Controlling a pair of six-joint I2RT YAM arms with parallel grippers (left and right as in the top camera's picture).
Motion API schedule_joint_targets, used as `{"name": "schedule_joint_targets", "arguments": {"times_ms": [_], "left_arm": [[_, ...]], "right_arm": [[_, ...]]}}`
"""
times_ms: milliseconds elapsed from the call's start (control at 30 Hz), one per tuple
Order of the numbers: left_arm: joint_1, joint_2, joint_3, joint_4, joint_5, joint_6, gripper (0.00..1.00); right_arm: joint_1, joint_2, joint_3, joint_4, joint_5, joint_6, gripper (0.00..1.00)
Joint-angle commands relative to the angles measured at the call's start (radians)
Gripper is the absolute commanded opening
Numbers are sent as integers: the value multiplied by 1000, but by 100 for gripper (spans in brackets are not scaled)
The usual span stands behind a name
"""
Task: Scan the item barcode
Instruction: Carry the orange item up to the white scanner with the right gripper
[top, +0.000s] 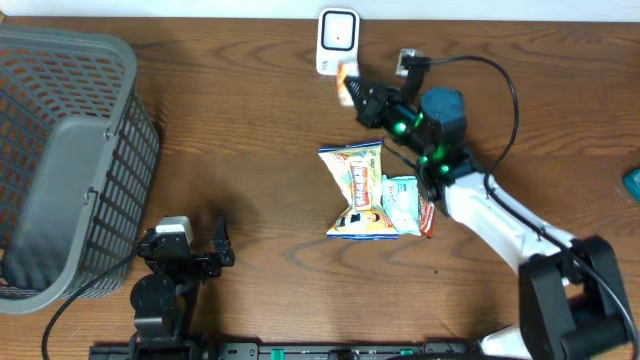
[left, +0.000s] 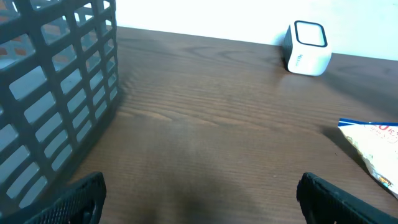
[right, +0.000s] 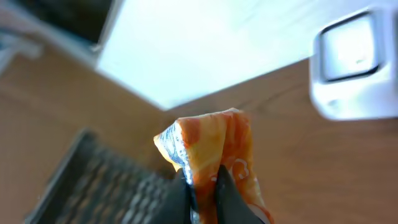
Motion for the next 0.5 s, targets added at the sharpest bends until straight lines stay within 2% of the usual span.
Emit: {"name": "schedule_joint_targets", "arguments": {"times_ms": [0, 167, 467], "left_arm": [[3, -1, -14, -25, 13, 17, 98], [3, -1, -14, -25, 13, 17, 98], [3, -1, -14, -25, 13, 17, 98]], "right_arm": [[1, 116, 112, -16, 125, -32, 1], [2, 303, 292, -75, 104, 46, 1], [-10, 576, 667, -147, 139, 47, 1]]}}
